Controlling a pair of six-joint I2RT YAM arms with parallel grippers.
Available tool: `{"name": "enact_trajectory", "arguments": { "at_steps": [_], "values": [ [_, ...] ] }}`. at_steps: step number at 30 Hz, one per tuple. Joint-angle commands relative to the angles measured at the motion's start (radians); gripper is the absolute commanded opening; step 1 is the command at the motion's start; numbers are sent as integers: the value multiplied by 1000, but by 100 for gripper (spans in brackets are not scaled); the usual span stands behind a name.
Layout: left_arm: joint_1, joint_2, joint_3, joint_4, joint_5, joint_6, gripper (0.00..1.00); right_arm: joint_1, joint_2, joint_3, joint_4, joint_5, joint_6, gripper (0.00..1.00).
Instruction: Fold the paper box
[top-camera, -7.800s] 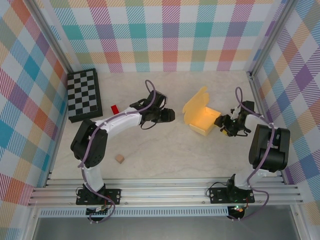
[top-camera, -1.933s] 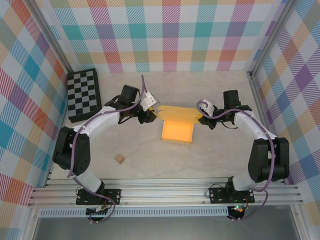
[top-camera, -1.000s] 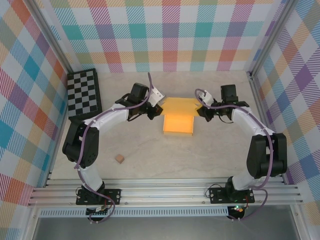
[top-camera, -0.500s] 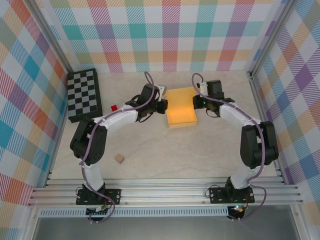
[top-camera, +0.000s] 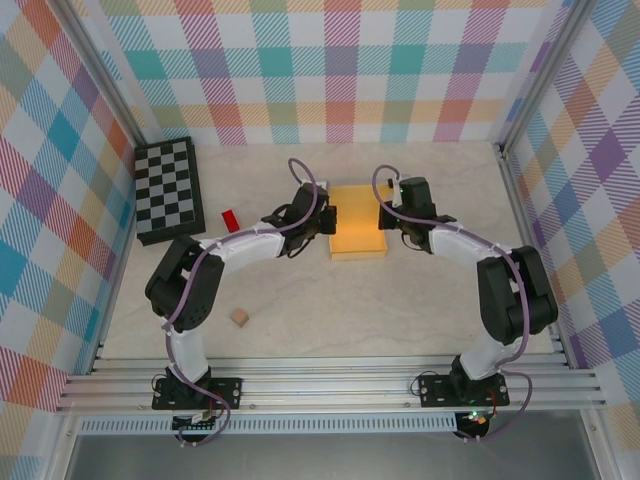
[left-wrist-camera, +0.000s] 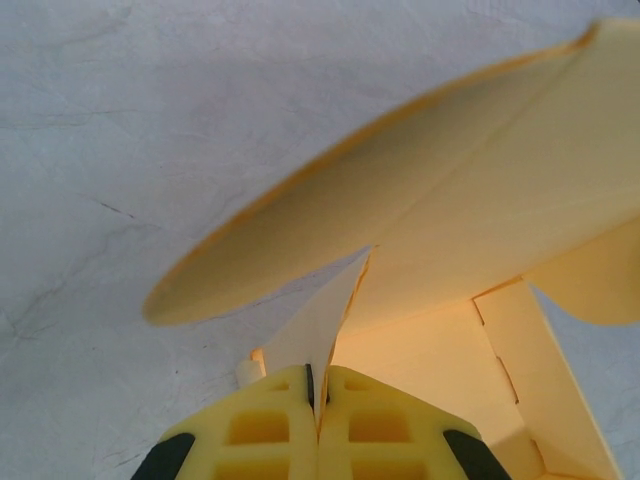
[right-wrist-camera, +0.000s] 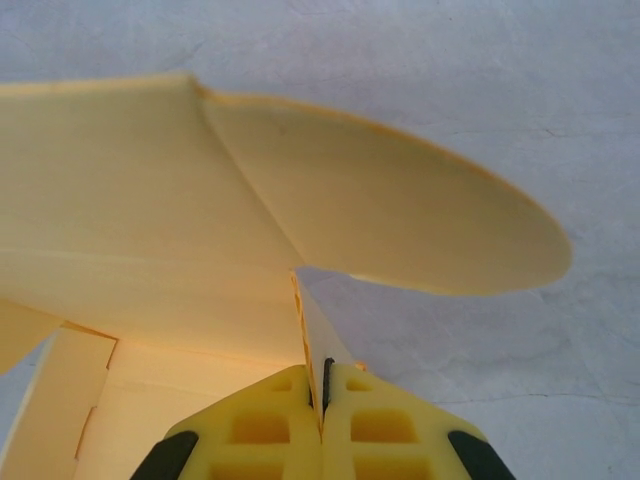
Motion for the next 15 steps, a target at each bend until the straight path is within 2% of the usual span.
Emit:
{"name": "enact_trajectory", "arguments": {
  "at_steps": [1, 7, 15],
  "values": [
    [-47, -11, -13, 87, -39, -80, 0, 14, -39, -65, 35, -98, -49, 0],
    [-78, -44, -141, 179, -53, -186, 0, 16, -89, -157, 56, -103, -51, 0],
    [-97, -89, -261, 222, -29, -174, 0, 67, -119, -209, 11, -54, 65, 0]
  ]
}}
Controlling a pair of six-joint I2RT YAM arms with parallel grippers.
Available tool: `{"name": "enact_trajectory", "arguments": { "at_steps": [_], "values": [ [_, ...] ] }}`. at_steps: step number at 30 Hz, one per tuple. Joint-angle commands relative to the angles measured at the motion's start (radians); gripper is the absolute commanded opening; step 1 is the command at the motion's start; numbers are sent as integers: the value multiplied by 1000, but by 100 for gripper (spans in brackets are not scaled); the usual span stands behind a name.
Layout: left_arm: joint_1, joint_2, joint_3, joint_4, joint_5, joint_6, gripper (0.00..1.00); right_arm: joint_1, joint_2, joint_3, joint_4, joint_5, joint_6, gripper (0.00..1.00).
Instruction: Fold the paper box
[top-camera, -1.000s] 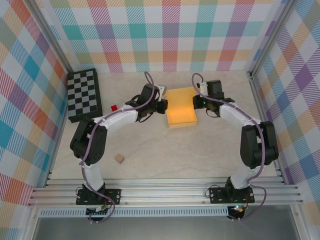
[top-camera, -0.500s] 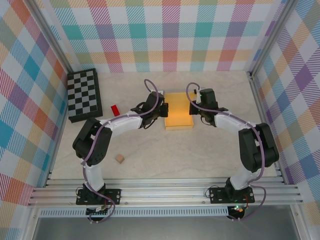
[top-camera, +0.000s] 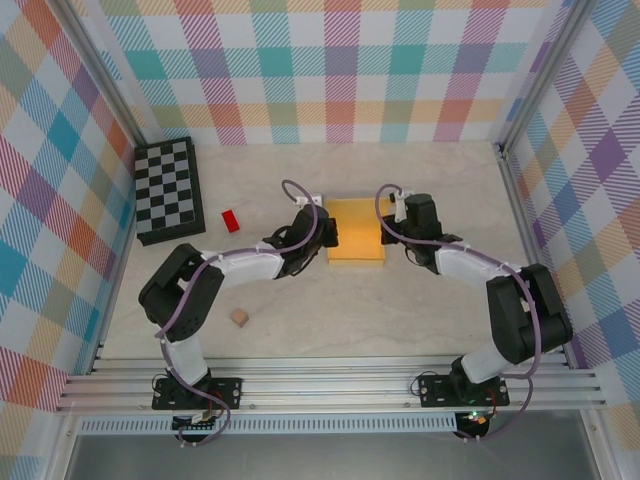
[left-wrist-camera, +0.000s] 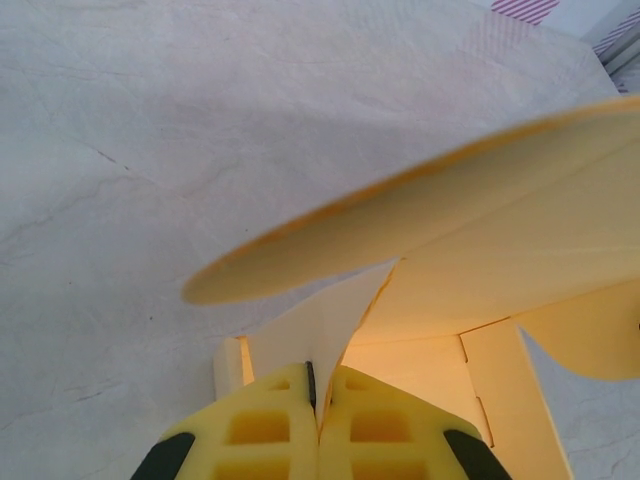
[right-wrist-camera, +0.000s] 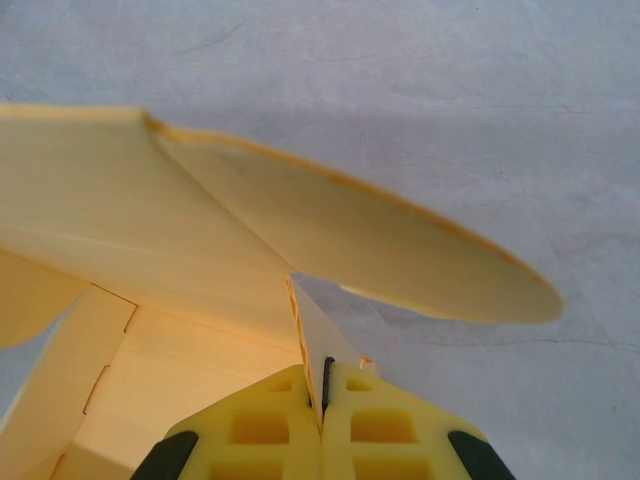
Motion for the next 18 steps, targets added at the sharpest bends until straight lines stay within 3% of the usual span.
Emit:
{"name": "enact_trajectory", "arguments": {
  "at_steps": [1, 10, 15, 18],
  "values": [
    [-34, -19, -57, -3, 58, -34, 0, 52, -3, -43, -95, -32, 89, 0],
    [-47, -42, -160, 36, 26, -53, 0, 89, 4, -11, -232, 13, 199, 0],
    [-48, -73, -239, 127, -8, 11, 0, 114, 8, -64, -118, -9, 277, 0],
    [-49, -83, -294, 190, -20, 28, 0, 163, 8, -116, -57, 75, 297, 0]
  ]
}}
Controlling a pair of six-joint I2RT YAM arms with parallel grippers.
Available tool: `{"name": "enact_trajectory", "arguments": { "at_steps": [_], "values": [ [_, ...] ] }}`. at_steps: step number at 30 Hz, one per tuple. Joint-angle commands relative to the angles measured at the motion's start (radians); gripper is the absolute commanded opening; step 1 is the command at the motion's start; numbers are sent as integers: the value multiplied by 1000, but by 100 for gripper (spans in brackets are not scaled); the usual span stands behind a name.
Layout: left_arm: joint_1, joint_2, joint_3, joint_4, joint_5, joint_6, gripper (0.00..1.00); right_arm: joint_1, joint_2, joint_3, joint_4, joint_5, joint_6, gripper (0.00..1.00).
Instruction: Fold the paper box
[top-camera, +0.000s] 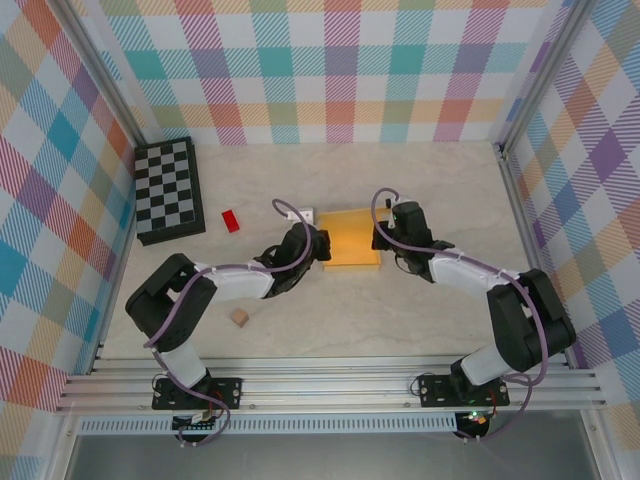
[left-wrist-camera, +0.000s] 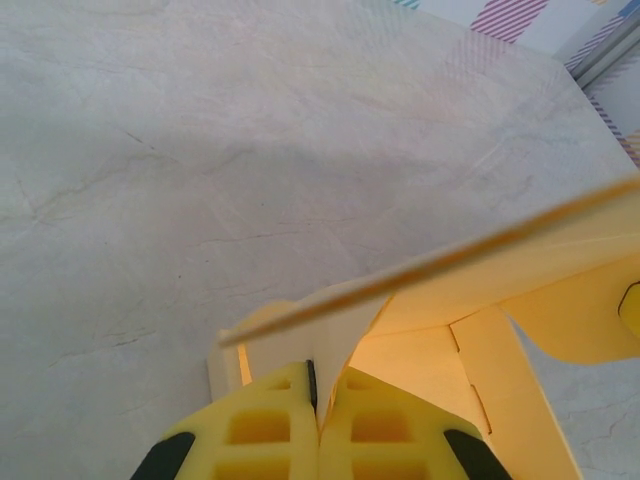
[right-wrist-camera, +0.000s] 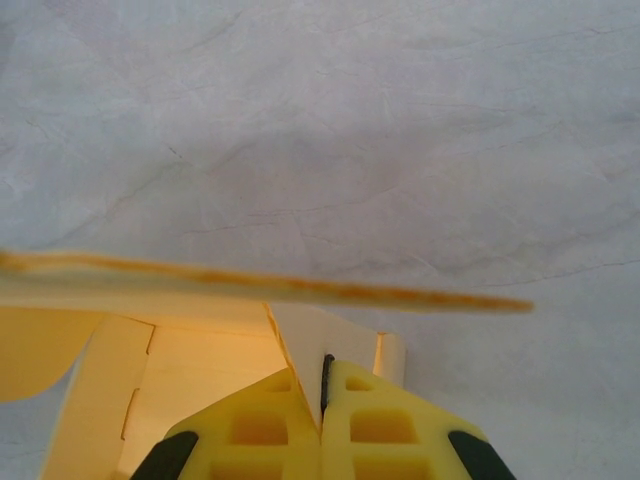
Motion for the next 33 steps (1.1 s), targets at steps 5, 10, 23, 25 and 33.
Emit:
{"name": "enact_trajectory", "arguments": {
  "at_steps": [5, 10, 23, 25, 33],
  "values": [
    [-28, 31, -144, 76, 57, -26, 0, 123, 31, -158, 23, 76, 70, 0],
    [-43, 42, -192, 119, 14, 3, 0, 141, 38, -176, 35, 85, 66, 0],
    [-68, 117, -179, 20, -83, 19, 0, 149, 66, -186, -103, 84, 215, 0],
    [-70, 125, -178, 6, -107, 17, 0, 149, 52, -188, -127, 84, 225, 0],
    [-84, 122, -182, -36, -196, 88, 0, 149, -113, -213, -261, 105, 232, 9]
  ]
}}
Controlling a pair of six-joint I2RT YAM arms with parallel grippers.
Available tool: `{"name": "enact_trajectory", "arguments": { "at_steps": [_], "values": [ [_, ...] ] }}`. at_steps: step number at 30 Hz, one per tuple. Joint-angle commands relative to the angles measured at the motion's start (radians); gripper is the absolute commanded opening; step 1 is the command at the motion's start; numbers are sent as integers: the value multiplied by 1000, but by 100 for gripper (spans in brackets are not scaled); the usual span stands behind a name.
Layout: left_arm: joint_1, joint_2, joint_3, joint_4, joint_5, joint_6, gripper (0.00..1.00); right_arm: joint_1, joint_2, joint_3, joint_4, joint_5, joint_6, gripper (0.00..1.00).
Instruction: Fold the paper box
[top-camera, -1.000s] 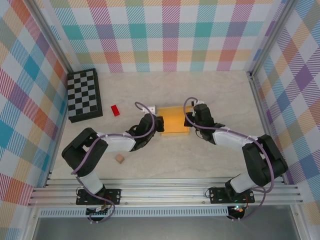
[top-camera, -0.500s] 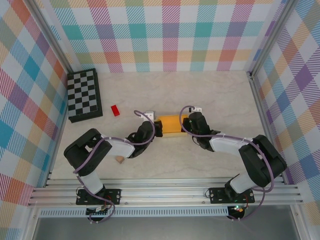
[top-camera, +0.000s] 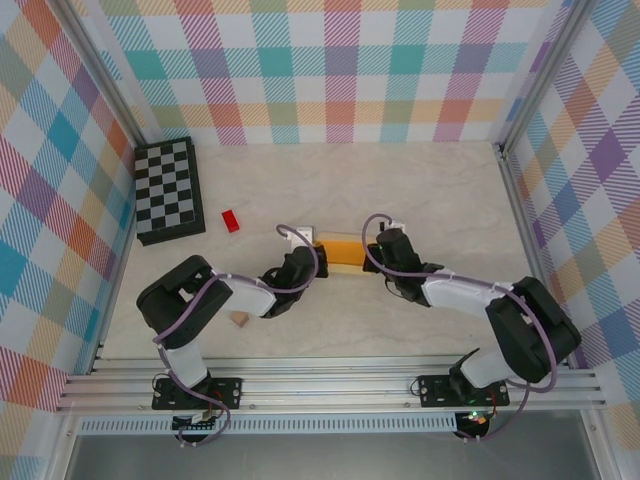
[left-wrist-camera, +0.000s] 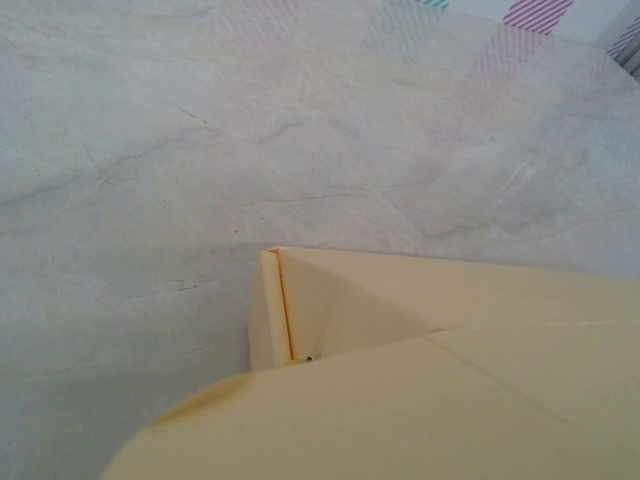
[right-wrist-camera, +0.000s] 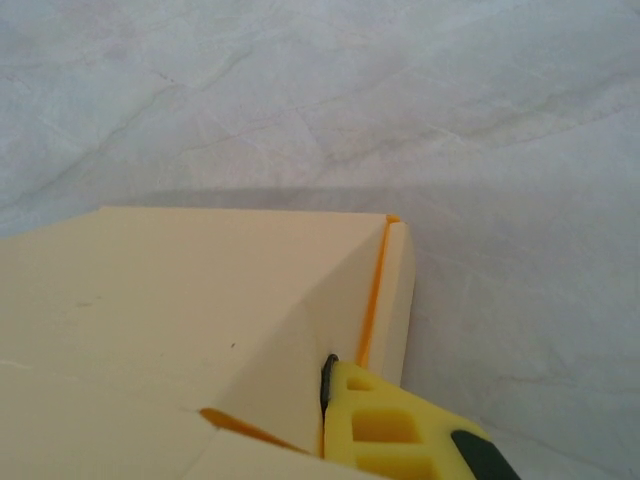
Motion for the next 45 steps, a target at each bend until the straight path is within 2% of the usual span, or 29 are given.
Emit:
{"name": "enact_trajectory", "arguments": {
  "at_steps": [1, 10, 15, 18, 23, 28, 30, 35, 39, 41, 43, 45],
  "values": [
    [-14, 63, -40, -249, -33, 33, 0, 4, -67, -67, -284, -34, 57, 10],
    [-26, 93, -50, -250, -80, 80, 0, 3, -422, -85, -538, -33, -10, 20],
    [-27, 99, -50, -246, -88, 93, 0, 3, -556, 9, -686, -46, -92, 23],
    [-29, 94, -47, -248, -92, 101, 0, 3, -491, 142, -708, -93, -165, 24],
    [-32, 79, -6, -291, -101, 125, 0, 3, -253, 408, -724, -84, -256, 25],
    [-36, 70, 26, -323, -109, 136, 0, 3, -38, 604, -718, -118, -301, 24],
    [-37, 69, 35, -331, -111, 139, 0, 3, 21, 613, -711, -142, -291, 23],
    [-38, 50, 57, -355, -89, 160, 0, 2, 96, 507, -589, -226, -242, 23],
    [-38, -4, 65, -415, -86, 180, 0, 3, 159, 455, -557, -237, -206, 23],
    [-38, -56, 70, -477, -81, 177, 9, 3, 178, 425, -531, -233, -186, 23],
    [-38, -119, 77, -563, -74, 145, 28, 3, 193, 407, -517, -227, -167, 23],
    [-40, -183, 86, -651, -44, 123, 40, 3, 207, 396, -509, -217, -158, 23]
  ]
}}
